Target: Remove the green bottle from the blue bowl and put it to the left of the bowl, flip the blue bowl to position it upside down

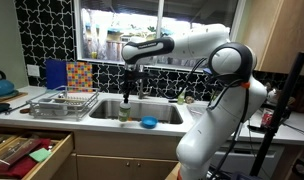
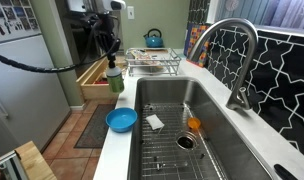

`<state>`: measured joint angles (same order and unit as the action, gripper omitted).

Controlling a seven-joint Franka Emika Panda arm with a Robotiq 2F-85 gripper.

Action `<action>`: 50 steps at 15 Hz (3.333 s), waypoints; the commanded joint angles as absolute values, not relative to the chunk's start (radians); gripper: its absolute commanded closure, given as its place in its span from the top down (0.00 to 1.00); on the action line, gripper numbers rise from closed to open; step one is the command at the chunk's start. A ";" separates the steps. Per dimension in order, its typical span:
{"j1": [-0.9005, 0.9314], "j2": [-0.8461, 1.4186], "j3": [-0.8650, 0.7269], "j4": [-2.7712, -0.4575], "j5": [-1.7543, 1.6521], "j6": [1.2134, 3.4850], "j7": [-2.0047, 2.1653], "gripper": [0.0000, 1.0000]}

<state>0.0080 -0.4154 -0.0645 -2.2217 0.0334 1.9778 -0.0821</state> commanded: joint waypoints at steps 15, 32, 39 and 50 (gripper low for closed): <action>0.007 -0.300 -0.083 -2.104 0.184 2.001 -0.184 0.80; -0.078 -0.390 -0.308 -2.199 0.155 1.639 -0.869 1.00; -0.116 -0.223 -0.359 -2.201 0.096 1.664 -1.028 1.00; -0.234 -0.003 -0.343 -2.199 0.108 1.851 -1.163 1.00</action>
<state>-0.1997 -0.0420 -0.3585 -2.2038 0.1008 1.8056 -1.1596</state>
